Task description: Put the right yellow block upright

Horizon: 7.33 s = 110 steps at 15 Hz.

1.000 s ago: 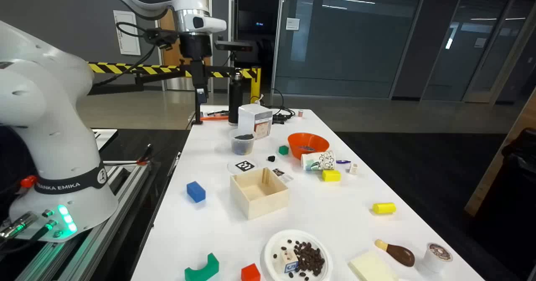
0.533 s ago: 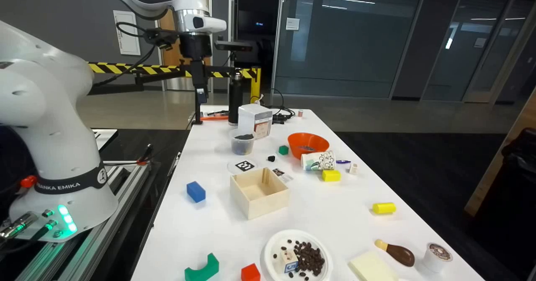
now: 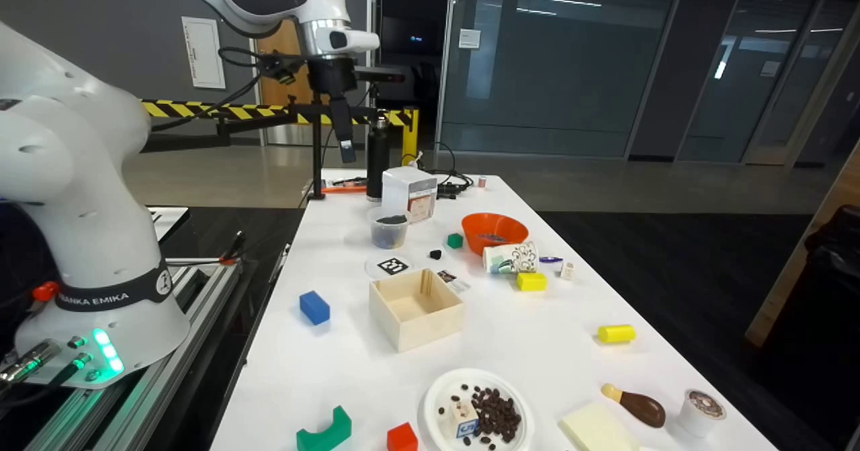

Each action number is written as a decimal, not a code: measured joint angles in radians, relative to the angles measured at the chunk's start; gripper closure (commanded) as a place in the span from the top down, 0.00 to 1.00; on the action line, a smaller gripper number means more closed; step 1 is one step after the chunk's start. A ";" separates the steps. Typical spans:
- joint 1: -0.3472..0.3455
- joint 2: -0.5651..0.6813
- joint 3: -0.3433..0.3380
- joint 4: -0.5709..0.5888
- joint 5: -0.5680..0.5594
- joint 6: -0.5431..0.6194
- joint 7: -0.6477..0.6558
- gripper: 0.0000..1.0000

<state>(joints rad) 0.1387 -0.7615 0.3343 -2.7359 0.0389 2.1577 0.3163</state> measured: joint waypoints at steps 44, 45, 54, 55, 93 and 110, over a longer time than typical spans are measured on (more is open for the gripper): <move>-0.114 1.076 -0.292 0.926 -0.333 0.213 0.004 1.00; -0.112 1.106 -0.300 0.980 -0.333 0.144 -0.031 1.00; -0.109 1.182 -0.309 1.090 -0.332 0.063 -0.080 1.00; -0.109 1.182 -0.309 1.090 -0.332 0.063 -0.080 1.00; -0.164 1.958 -0.307 2.111 -0.101 -0.283 -0.164 1.00; -0.163 2.031 -0.322 2.110 -0.104 -0.038 -0.173 1.00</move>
<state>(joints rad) -0.0245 1.2693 0.0124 -0.6255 -0.0654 2.1199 0.1436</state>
